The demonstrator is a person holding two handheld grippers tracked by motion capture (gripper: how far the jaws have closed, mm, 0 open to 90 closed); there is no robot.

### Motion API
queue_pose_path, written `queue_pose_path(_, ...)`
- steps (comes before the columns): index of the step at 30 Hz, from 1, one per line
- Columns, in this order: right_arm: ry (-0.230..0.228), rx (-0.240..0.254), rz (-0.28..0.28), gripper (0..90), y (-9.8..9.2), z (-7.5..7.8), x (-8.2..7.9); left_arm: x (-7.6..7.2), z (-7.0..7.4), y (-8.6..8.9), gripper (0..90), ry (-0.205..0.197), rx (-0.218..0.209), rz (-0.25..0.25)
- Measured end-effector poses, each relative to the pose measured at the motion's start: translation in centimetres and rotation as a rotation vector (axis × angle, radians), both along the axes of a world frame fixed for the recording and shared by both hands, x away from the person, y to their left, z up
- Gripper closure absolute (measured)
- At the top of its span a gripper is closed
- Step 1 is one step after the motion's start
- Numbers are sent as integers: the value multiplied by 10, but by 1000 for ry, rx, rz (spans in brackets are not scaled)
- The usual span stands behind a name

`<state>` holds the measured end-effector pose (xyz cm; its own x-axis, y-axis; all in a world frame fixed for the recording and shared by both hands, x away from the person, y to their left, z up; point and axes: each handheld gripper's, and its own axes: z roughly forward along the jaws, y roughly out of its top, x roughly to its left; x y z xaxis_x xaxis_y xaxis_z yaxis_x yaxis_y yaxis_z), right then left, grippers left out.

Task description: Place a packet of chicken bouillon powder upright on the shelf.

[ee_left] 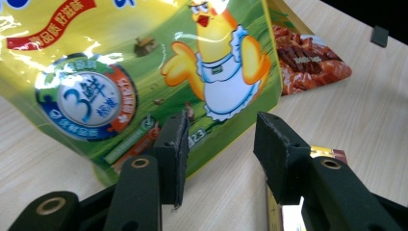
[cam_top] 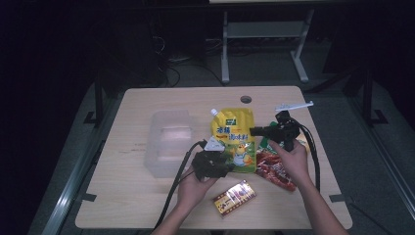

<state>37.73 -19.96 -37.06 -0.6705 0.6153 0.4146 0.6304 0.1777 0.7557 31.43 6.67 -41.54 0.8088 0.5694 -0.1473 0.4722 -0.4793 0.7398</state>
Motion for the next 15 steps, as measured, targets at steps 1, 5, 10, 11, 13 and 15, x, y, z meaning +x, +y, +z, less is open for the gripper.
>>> queue_pose_path(1,-31,-9,12,900,1,3,-2,0,1,1,543,0,-4,4)
queue_pose_path(5,-93,-43,47,900,3,11,-14,-1,3,3,508,-6,-22,26)
queue_pose_path(10,-162,-61,81,900,-7,15,-30,-1,7,7,418,-18,-51,66)
queue_pose_path(11,-162,-61,81,900,-7,15,-30,-1,7,7,394,-18,-51,66)
queue_pose_path(13,-180,-55,91,900,-12,13,-34,-1,7,8,381,-20,-57,83)
queue_pose_path(15,-186,-46,97,900,-18,11,-38,0,8,10,344,-12,-55,95)
